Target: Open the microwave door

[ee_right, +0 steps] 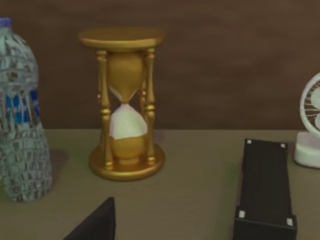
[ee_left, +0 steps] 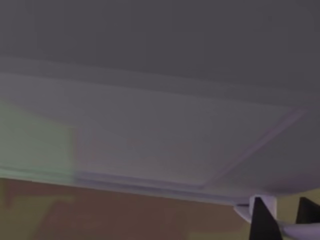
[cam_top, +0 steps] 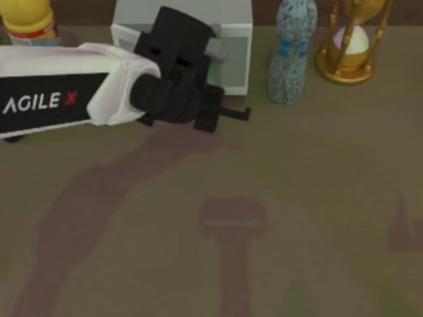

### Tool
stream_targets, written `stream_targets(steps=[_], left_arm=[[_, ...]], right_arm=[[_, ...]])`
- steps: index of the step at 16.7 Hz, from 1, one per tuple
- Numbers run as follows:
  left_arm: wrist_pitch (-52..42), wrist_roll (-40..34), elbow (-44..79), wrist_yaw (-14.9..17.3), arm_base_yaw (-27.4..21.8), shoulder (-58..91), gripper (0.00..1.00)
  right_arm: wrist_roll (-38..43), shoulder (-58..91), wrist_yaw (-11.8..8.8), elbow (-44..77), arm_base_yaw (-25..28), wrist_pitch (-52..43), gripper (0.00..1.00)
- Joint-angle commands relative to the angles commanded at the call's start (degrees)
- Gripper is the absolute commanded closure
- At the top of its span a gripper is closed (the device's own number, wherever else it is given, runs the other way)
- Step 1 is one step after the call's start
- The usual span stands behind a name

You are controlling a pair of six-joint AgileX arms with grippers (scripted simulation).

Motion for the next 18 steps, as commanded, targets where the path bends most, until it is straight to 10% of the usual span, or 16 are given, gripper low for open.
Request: stream_targets(steps=[18], left_arm=[[0.4, 1.1, -0.9, 0.8, 0.4, -0.7, 1.0]], right_arm=[[0.0, 0.0, 0.0, 0.0, 0.0, 0.0, 0.0]])
